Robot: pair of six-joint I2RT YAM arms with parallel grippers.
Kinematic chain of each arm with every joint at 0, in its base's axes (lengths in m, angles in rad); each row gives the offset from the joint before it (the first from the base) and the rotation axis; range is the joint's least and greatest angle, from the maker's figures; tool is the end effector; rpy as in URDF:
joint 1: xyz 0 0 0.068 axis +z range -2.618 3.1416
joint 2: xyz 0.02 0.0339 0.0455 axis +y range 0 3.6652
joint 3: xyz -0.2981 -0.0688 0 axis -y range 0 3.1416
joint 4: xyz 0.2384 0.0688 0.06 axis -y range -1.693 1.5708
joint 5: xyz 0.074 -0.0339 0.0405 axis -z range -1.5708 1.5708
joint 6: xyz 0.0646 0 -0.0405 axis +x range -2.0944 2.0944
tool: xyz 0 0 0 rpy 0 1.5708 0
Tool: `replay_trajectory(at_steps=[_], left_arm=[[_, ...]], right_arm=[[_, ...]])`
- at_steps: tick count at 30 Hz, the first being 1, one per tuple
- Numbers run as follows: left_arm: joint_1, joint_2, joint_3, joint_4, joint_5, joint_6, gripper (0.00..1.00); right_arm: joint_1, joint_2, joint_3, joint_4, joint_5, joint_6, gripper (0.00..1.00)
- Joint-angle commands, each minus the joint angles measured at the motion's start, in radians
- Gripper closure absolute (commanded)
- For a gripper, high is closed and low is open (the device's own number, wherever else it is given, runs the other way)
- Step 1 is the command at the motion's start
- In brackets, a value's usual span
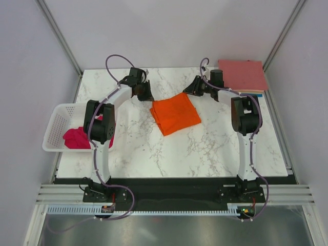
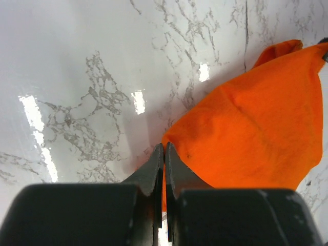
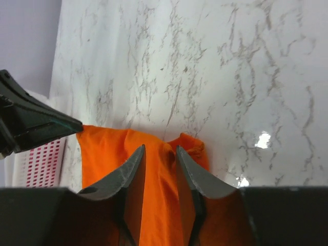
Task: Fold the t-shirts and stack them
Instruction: Fold the tshirt
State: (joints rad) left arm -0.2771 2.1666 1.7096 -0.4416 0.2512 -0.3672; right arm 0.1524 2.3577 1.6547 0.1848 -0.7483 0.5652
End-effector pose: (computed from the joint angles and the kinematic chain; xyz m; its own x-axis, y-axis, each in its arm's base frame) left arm 0.4888 -0.1557 0.2020 -0.8510 -0.1195 -0.5114 0.1161 0.9069 -0.4051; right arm 0.5441 0.1280 0.1555 -0.7859 0.2764 -0.5531 -0.3251 0.5762 0.7499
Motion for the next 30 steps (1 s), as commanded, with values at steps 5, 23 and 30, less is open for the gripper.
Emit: replay_trajectory(at_steps=[5, 23, 30], left_arm=[[-0.004, -0.059, -0.021, 0.047, 0.065, -0.042, 0.98], [-0.005, -0.068, -0.058, 0.021, 0.063, -0.030, 0.98], [-0.002, 0.035, 0.031, 0.018, 0.154, 0.020, 0.98]], right_arm=[[-0.002, -0.250, -0.068, -0.222, 0.295, -0.070, 0.54], [0.055, -0.439, -0.409, -0.352, 0.443, -0.160, 0.51], [0.099, -0.557, -0.614, -0.297, 0.401, -0.117, 0.64]])
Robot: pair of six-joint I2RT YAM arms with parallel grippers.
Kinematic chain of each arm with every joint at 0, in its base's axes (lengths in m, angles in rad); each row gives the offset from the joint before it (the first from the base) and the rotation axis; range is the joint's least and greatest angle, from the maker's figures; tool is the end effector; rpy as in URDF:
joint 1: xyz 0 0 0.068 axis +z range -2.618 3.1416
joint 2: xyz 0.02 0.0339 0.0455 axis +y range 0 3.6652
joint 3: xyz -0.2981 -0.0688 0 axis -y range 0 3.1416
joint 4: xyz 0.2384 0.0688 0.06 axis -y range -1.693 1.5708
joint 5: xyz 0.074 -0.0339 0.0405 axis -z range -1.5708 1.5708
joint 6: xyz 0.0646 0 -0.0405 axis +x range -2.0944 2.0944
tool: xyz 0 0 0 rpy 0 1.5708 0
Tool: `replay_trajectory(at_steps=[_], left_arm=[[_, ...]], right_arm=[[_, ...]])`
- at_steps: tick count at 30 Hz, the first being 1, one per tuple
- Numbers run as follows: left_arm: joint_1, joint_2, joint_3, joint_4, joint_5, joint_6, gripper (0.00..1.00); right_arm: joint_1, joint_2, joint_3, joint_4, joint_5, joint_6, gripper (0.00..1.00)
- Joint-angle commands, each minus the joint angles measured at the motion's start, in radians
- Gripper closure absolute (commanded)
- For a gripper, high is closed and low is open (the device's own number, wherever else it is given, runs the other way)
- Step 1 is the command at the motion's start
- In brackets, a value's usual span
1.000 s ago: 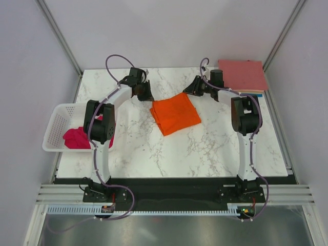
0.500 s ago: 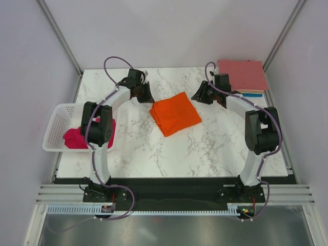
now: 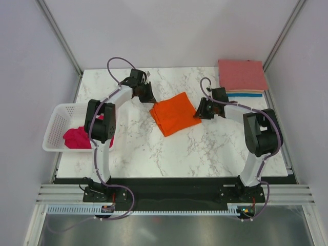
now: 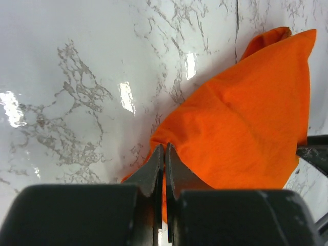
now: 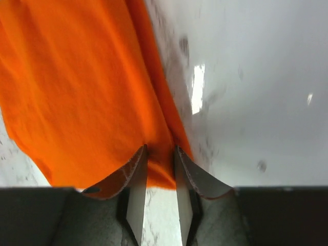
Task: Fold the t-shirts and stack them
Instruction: Fold the tshirt
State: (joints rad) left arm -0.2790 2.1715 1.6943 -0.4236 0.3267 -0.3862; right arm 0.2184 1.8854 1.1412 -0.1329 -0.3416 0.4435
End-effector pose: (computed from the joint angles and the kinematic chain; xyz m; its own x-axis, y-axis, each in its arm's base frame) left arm 0.4863 -0.1609 0.1973 -0.8684 -0.1223 -0.4805 0.1353 0.8739 -0.4669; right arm 0.4000 0.1109 0.1759 -0.8553 0.2243 -0.4670 -0.0512 0.8604 0.5070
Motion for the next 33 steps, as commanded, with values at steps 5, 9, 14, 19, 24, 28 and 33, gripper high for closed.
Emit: replay_trajectory(at_steps=[5, 9, 14, 19, 24, 28, 33], left_arm=[[0.000, 0.017, 0.013, 0.025, 0.141, 0.058, 0.98], [0.000, 0.027, 0.018, 0.028, 0.195, 0.131, 0.98], [0.001, 0.030, 0.044, 0.017, 0.294, 0.230, 0.71], [0.000, 0.027, 0.041, -0.018, 0.301, 0.311, 0.57], [0.001, 0.053, 0.048, -0.035, 0.304, 0.348, 0.50], [0.000, 0.082, 0.062, -0.057, 0.267, 0.366, 0.50], [0.001, 0.119, 0.088, -0.063, 0.264, 0.385, 0.55]], right_arm=[[0.085, -0.271, -0.273, 0.029, 0.067, 0.084, 0.69], [0.116, -0.356, -0.366, 0.030, 0.082, 0.132, 0.65], [0.107, -0.364, -0.338, 0.006, 0.118, 0.083, 0.56], [0.017, -0.231, -0.200, 0.078, -0.028, -0.073, 0.48], [-0.044, -0.024, 0.030, 0.043, -0.210, -0.193, 0.41], [-0.044, 0.093, 0.167, 0.000, -0.264, -0.276, 0.42], [-0.054, 0.216, 0.314, -0.036, -0.281, -0.328, 0.44]])
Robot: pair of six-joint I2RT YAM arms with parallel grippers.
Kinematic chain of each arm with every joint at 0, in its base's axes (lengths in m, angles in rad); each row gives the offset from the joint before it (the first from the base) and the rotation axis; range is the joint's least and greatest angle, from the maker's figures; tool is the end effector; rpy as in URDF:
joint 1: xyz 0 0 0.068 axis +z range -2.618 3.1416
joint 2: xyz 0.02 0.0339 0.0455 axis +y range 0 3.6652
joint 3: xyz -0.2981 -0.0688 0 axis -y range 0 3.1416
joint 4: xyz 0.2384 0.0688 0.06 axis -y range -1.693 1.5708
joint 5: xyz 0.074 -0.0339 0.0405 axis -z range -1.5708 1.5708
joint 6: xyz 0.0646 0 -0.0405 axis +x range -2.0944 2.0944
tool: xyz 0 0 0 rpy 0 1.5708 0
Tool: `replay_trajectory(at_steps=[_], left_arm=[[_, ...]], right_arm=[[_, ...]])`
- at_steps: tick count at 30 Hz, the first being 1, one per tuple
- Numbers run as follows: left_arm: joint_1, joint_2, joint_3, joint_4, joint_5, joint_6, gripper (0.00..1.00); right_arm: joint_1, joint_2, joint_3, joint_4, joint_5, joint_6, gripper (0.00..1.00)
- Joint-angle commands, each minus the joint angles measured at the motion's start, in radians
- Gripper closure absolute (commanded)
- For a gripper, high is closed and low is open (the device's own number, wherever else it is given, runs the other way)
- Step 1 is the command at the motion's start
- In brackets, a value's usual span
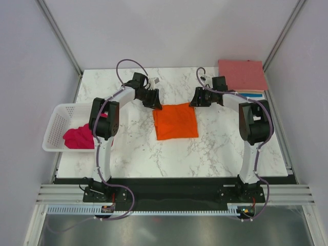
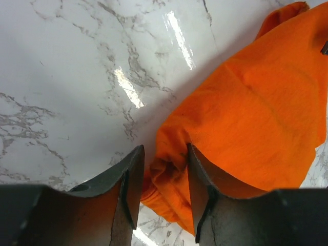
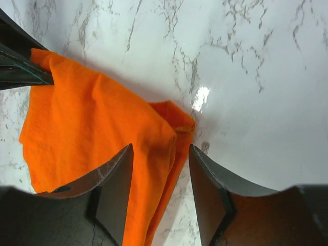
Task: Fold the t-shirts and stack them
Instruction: Fold the tshirt
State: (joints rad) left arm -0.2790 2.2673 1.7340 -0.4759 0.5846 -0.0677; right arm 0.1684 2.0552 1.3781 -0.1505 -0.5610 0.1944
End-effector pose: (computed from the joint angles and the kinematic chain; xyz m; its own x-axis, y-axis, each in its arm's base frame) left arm 0.4854 -0.1761 0.1644 -0.8465 0.1838 -0.4997 0.4560 0.7349 -0.5021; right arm 0.4569 0.1125 0.1799 -0.8082 0.0285 -0.5882 -0.3472 0.7837 0.5151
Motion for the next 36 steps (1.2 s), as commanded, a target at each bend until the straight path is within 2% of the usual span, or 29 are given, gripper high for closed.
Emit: replay_trajectory(at_steps=[1, 2, 5, 6, 8, 9, 10, 12, 18, 27, 32, 36], left_arm=[[0.000, 0.032, 0.061, -0.012, 0.003, 0.066, 0.58], [0.000, 0.035, 0.065, -0.012, 0.003, 0.066, 0.60], [0.001, 0.046, 0.099, -0.013, 0.012, 0.066, 0.78], [0.000, 0.046, 0.107, -0.013, 0.017, 0.066, 0.88], [0.000, 0.044, 0.127, -0.018, 0.027, 0.054, 0.98], [0.000, 0.043, 0.133, -0.021, 0.044, 0.046, 0.98], [0.000, 0.037, 0.139, -0.020, 0.056, 0.039, 0.98], [-0.002, 0.012, 0.139, -0.023, 0.064, 0.010, 0.98], [-0.002, -0.083, 0.081, -0.027, 0.002, -0.087, 0.98], [-0.008, -0.229, -0.034, -0.026, -0.048, -0.222, 0.98], [0.000, -0.273, -0.083, -0.004, -0.196, -0.279, 0.98], [0.021, -0.197, -0.062, 0.010, -0.195, -0.303, 0.98]], right_arm=[[-0.009, 0.060, 0.094, -0.021, -0.062, -0.081, 0.46], [-0.012, 0.072, 0.120, -0.024, -0.065, -0.085, 0.47], [-0.010, 0.105, 0.156, -0.026, -0.079, -0.090, 0.49], [-0.010, 0.115, 0.162, -0.018, -0.085, -0.092, 0.50], [-0.012, 0.120, 0.167, 0.008, -0.105, -0.081, 0.65], [-0.010, 0.112, 0.164, 0.014, -0.103, -0.078, 0.72], [-0.010, 0.106, 0.148, 0.022, -0.102, -0.076, 0.86], [-0.012, 0.070, 0.125, 0.043, -0.100, -0.073, 0.99], [-0.012, -0.065, -0.011, 0.126, -0.096, -0.027, 1.00], [-0.009, -0.155, -0.074, 0.224, -0.148, 0.077, 1.00], [-0.007, -0.120, -0.071, 0.319, -0.175, 0.149, 1.00], [-0.006, -0.023, -0.037, 0.423, -0.198, 0.229, 1.00]])
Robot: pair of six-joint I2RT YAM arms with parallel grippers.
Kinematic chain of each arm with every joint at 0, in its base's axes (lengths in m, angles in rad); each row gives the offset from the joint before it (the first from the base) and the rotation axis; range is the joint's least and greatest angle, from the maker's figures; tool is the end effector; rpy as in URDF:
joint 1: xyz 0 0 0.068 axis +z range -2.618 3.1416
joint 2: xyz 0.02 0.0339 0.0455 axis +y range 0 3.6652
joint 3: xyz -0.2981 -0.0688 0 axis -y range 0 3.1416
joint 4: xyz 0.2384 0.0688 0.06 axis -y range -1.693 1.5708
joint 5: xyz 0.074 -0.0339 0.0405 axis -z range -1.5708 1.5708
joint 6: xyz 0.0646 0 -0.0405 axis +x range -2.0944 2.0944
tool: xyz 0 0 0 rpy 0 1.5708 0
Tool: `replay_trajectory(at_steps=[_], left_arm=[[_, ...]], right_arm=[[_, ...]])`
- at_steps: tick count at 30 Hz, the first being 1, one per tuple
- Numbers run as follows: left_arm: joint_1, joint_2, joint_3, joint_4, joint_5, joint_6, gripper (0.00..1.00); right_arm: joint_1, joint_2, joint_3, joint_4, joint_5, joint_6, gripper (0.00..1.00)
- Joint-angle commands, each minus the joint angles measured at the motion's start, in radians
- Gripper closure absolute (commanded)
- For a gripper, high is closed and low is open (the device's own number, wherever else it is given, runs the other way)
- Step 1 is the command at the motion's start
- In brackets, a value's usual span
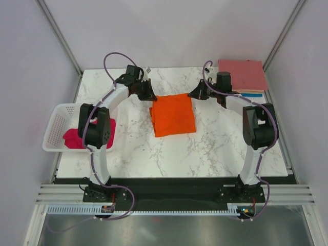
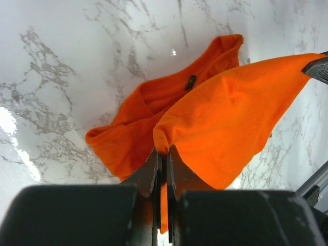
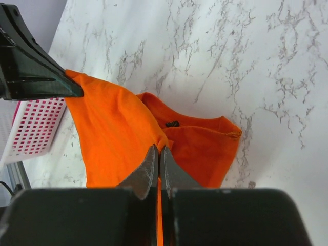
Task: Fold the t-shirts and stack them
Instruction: Fold the tshirt
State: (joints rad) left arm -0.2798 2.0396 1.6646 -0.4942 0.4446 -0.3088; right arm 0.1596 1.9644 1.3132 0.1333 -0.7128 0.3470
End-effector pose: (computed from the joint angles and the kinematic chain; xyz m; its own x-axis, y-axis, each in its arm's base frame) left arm 0.4574 -0.1603 0.2469 -0.8562 -0.0394 -0.5151 0.2686 0.8177 -0.5091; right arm 0.4544 0.1159 0.2312 -0.6913 0.1493 -0.7070 -0.4744 0.6442 0.5999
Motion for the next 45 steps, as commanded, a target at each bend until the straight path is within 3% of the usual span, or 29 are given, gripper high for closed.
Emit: replay_trajectory(at_steps=[1, 8, 13, 18, 25, 27, 28, 32, 36, 41, 45], left_arm=[[0.024, 0.043, 0.011, 0.035, -0.063, -0.065, 0.98], [0.037, 0.132, 0.035, 0.098, -0.061, -0.104, 0.98], [0.037, 0.108, 0.102, 0.036, -0.052, -0.122, 0.98], [0.039, -0.010, 0.015, 0.009, -0.199, -0.165, 0.98], [0.079, 0.132, -0.006, 0.019, -0.191, -0.167, 0.98], [0.087, 0.180, 0.004, 0.034, -0.190, -0.162, 0.98], [0.088, 0.186, 0.015, 0.037, -0.188, -0.161, 0.98], [0.091, 0.206, 0.043, 0.036, -0.178, -0.165, 0.98], [0.093, 0.192, 0.043, 0.022, -0.164, -0.168, 0.87], [0.093, 0.177, 0.060, -0.032, -0.155, -0.151, 0.83], [0.088, 0.140, 0.003, -0.037, -0.145, -0.168, 0.83]], right_arm=[[0.006, 0.091, 0.044, 0.170, -0.056, 0.098, 1.00], [0.027, 0.318, 0.175, 0.379, -0.123, 0.256, 1.00], [0.027, 0.321, 0.212, 0.316, -0.070, 0.236, 1.00], [0.044, 0.321, 0.196, 0.356, -0.051, 0.276, 1.00], [0.055, 0.476, 0.363, 0.168, 0.022, 0.248, 1.00], [0.054, 0.527, 0.422, 0.068, 0.036, 0.214, 0.96], [0.054, 0.525, 0.423, 0.065, 0.042, 0.204, 0.87], [0.043, 0.496, 0.445, 0.032, 0.055, 0.179, 0.67], [0.031, 0.404, 0.439, -0.063, 0.094, 0.139, 0.54], [0.032, 0.240, 0.359, -0.230, 0.200, 0.069, 0.48], [0.040, 0.108, 0.222, -0.288, 0.300, 0.128, 0.50]])
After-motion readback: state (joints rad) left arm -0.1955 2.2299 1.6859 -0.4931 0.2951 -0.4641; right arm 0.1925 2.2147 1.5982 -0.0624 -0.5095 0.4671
